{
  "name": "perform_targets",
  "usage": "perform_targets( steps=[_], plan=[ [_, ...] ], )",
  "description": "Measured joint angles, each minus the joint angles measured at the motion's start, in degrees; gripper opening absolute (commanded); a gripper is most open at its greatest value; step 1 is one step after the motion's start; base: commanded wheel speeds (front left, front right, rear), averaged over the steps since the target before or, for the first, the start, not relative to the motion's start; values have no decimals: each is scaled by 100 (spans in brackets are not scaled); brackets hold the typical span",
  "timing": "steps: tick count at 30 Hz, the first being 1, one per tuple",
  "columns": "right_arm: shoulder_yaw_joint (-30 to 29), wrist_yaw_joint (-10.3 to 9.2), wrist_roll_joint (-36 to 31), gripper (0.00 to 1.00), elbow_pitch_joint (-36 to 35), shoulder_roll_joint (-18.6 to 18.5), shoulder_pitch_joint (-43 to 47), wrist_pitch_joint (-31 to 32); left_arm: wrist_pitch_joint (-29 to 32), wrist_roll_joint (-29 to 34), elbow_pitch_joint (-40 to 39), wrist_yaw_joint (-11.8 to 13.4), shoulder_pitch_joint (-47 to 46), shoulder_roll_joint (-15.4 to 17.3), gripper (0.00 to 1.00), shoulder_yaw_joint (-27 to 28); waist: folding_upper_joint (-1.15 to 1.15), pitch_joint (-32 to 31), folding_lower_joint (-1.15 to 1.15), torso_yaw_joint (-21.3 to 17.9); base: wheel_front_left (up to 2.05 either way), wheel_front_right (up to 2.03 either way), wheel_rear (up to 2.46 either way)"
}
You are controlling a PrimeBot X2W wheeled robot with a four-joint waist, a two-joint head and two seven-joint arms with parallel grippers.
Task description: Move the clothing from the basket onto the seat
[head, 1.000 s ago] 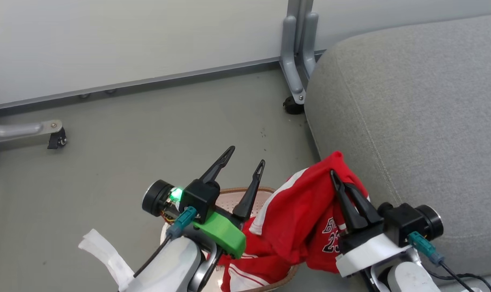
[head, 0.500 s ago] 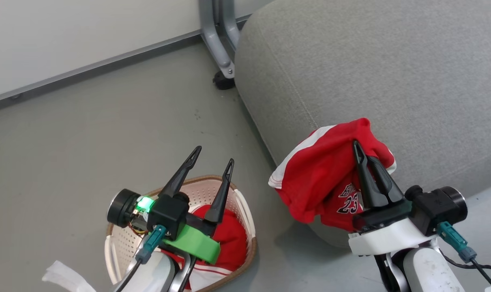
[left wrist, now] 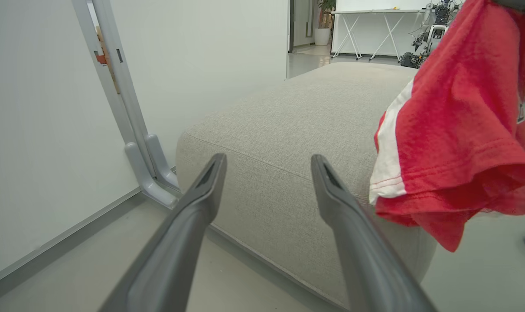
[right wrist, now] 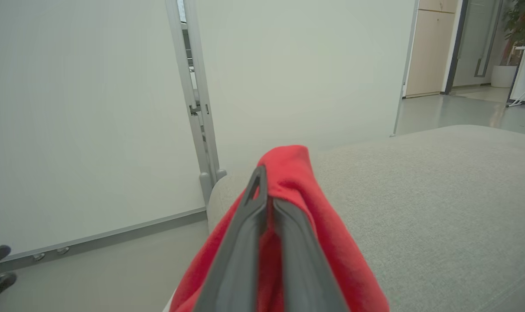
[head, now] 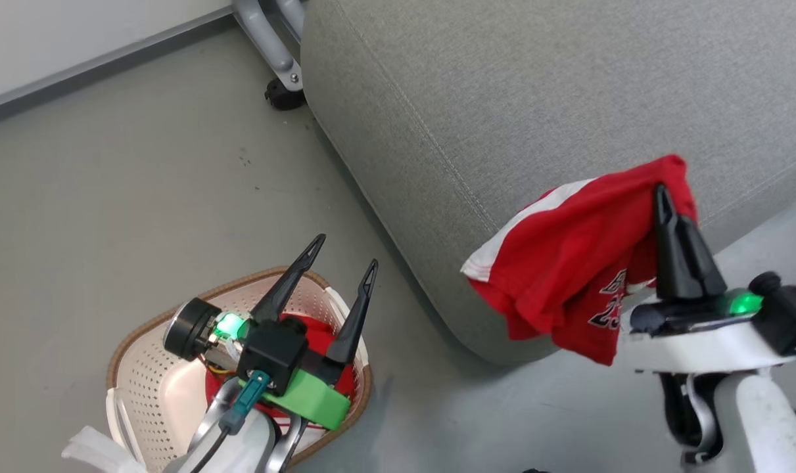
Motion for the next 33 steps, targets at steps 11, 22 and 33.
perform_targets(
  steps=[11,22,33],
  plan=[
    [-1426,0,35,0,422,-63,-2134,0,3,255,73,-298,-667,-7,100,-130,0,953,1,282,0,0,0],
    [-1864,1,305,0,1972,-1528,-4228,0,223,287,-386,-343,-1267,223,100,45,0,2213,1,714,0,0,0],
    [-2635,1,-226,4,4014,-1662,-4643,1,279,229,-446,-104,-1328,237,100,231,0,3060,0,1139,0,0,0]
  ],
)
